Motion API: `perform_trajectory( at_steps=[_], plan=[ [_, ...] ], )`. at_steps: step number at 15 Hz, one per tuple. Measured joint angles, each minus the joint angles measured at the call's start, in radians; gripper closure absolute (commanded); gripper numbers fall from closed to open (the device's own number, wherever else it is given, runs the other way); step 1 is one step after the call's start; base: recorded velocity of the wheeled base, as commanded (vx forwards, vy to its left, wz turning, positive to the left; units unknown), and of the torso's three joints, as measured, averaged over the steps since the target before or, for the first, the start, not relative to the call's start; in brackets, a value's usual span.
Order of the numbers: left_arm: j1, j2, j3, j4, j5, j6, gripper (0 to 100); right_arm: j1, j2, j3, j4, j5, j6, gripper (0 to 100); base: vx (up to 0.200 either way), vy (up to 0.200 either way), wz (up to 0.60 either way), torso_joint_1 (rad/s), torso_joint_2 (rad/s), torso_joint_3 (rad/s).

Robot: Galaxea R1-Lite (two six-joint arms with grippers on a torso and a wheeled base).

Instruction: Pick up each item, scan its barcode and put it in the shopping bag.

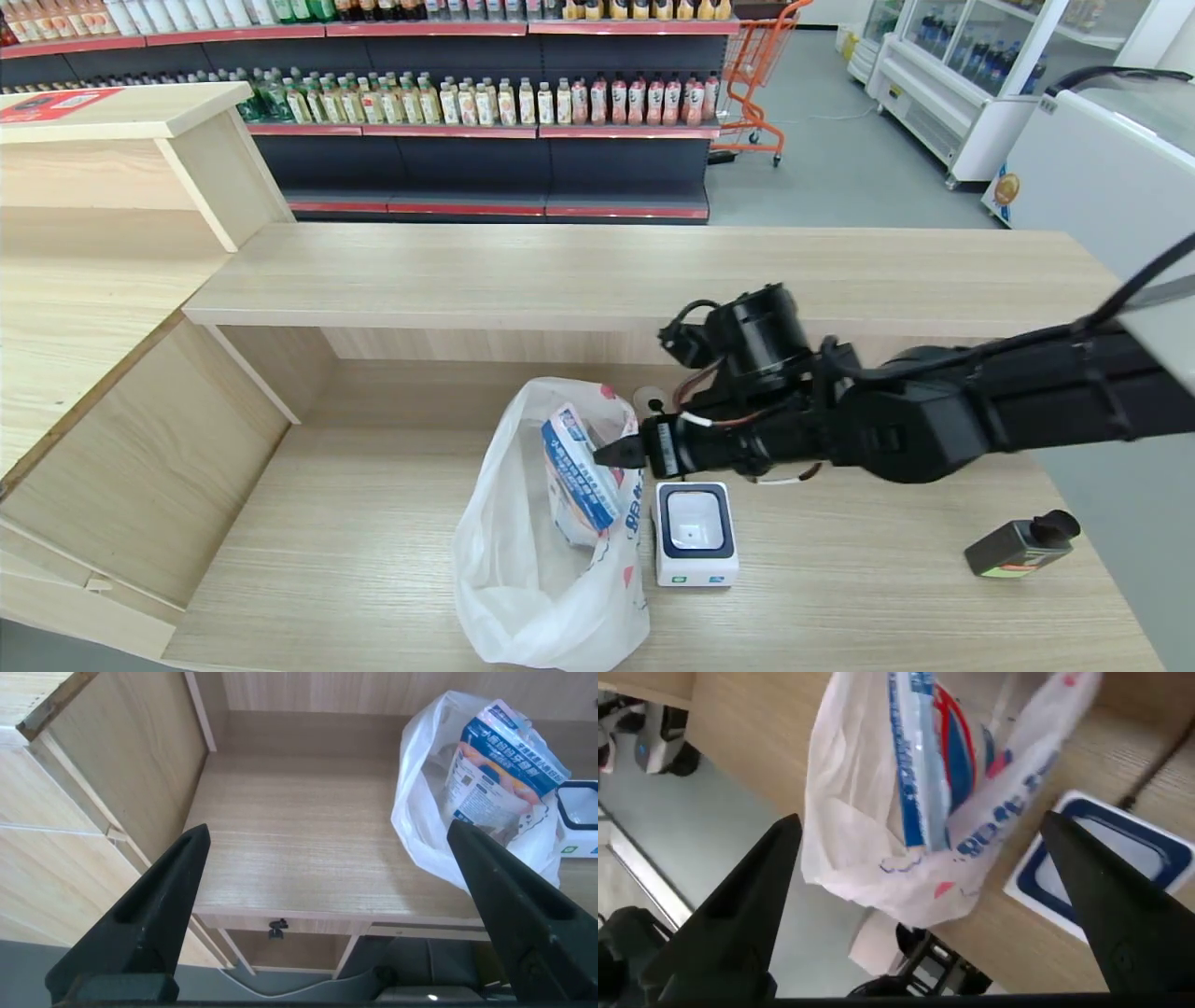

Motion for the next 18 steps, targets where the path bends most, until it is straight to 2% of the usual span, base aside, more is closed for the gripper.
perform_trajectory(
  at_steps=[4,7,11,14,17,18],
  plan=[
    [0.0,0.0,0.0,0.0,0.0,0.0,0,-0.227,-0.308,0.12,0.262,-0.137,-0.084,0,0.0,0.0,0.0,0.0,0.0,0.0],
    [0.0,0.0,0.0,0.0,0.0,0.0,0,-0.349,-0.494,0.229,0.326,-0.209,-0.136,0,0.0,0.0,0.0,0.0,0.0,0.0],
    [0.0,0.0,0.0,0.0,0.0,0.0,0,-0.392,-0.73,0.431,0.326,-0.203,-0.137,0,0.0,0.0,0.0,0.0,0.0,0.0],
    [0.0,0.0,0.0,0.0,0.0,-0.001,0,-0.398,-0.935,0.602,0.264,-0.192,-0.143,0,0.0,0.0,0.0,0.0,0.0,0.0],
    [0.0,0.0,0.0,0.0,0.0,0.0,0,-0.401,-1.176,0.74,0.232,-0.269,-0.198,0,0.0,0.0,0.0,0.0,0.0,0.0],
    [0.0,0.0,0.0,0.0,0.0,0.0,0,-0.402,-1.26,0.773,0.247,-0.3,-0.224,0,0.0,-0.2,0.0,-0.002,-0.01,0.002]
  ],
)
